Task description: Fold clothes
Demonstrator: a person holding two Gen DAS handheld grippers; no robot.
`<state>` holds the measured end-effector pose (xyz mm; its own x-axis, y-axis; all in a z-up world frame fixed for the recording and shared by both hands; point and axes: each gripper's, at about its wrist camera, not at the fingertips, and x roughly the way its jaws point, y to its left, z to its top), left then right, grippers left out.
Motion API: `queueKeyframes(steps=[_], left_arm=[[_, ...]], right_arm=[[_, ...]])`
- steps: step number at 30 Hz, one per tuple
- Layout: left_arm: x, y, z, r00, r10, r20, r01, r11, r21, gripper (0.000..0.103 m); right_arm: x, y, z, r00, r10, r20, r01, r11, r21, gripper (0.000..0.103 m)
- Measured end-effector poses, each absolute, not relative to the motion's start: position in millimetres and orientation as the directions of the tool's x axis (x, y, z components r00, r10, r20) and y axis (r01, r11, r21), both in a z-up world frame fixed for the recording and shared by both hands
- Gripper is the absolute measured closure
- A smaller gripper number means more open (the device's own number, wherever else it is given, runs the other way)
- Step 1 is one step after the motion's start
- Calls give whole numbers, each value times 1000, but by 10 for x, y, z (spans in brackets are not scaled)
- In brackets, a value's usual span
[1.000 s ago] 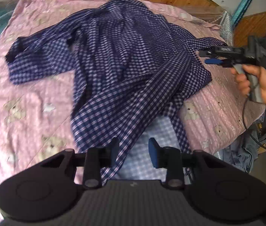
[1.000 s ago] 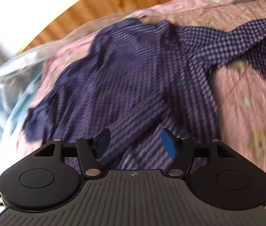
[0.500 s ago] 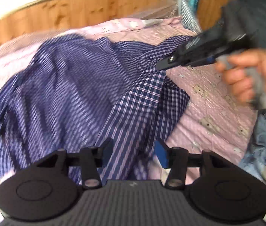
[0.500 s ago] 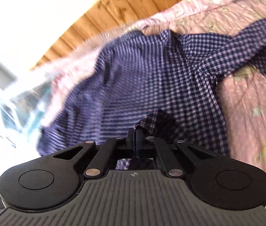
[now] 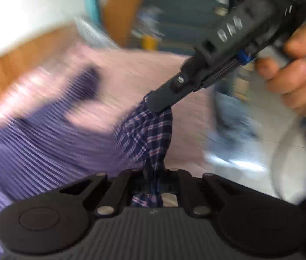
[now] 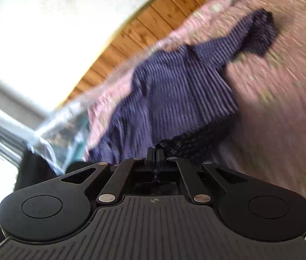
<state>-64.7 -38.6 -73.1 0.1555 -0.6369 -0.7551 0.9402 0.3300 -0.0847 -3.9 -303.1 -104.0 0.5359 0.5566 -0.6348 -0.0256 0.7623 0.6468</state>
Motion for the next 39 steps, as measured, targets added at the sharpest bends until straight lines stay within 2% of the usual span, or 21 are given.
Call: queueKeyframes(steps=[3,5,7,11,15,16,19,20,21,23,25,28,29,30,31,32,33,35,39], left_arm=[[-761,-343,-1094,36,-625,-780,905,352,-240,95],[-776,-306,-1308,13,-647,-762,841,420,-341,92],[-817,-245,-1386,45,-657,-753,802,473,-364,85],[-947,179,-1306,184,-610,-771,768,578,-275,67],[-995,722,-1268,285,-482,-828,721,677,-146,65],[-990,854,-1292,312,-435,-845,708,699,-99,64],[-1098,1112,-1399,336,-335,-881,712,702,5,63],[-1149,1163,-1435,335,-309,-890,725,688,34,59],[-1193,1178,-1482,334,-288,-897,740,669,61,58],[-1252,1172,-1599,365,-230,-902,754,642,142,58],[-1272,1115,-1720,403,-193,-895,761,614,210,58],[-1228,1054,-1799,441,-178,-880,761,593,261,61],[-1198,1050,-1795,440,-185,-879,763,594,257,75],[-1150,1076,-1771,432,-196,-880,761,604,239,97],[-1087,1120,-1728,422,-216,-880,749,630,205,101],[-1024,1165,-1686,413,-235,-880,737,654,171,101],[-962,1209,-1643,405,-255,-878,723,677,136,101],[-835,1309,-1555,390,-298,-871,689,722,61,101],[-610,1588,-1372,387,-399,-831,563,816,-130,101]], right_arm=[[-433,-3130,-1429,474,489,-732,58,812,581,103],[-599,-3207,-1731,442,427,-789,133,839,528,103],[-667,-3277,-1973,429,361,-828,190,860,473,103],[-723,-3331,-1951,479,286,-830,168,898,406,103],[-755,-3359,-1806,547,182,-817,134,944,300,103],[-762,-3291,-1768,556,187,-810,69,961,269,103],[-783,-3077,-1660,575,215,-789,-135,977,168,93],[-799,-2944,-1646,555,270,-787,-242,957,158,86],[-828,-2787,-1640,533,313,-786,-355,926,128,61],[-896,-2468,-1663,492,370,-788,-560,828,39,41],[-955,-2171,-1747,443,387,-809,-715,697,-58,41],[-986,-1876,-1935,408,366,-837,-832,526,-176,43],[-960,-1818,-1994,396,348,-850,-852,485,-198,55],[-902,-1793,-2029,384,328,-863,-862,462,-208,68],[-842,-1774,-2056,373,310,-875,-871,442,-215,76],[-770,-1789,-2040,358,308,-882,-876,437,-203,96],[-690,-1825,-2000,345,318,-883,-874,452,-179,101],[-476,-1935,-1850,305,381,-873,-839,541,-57,102],[-126,-2199,-1660,196,573,-796,-690,657,303,102]])
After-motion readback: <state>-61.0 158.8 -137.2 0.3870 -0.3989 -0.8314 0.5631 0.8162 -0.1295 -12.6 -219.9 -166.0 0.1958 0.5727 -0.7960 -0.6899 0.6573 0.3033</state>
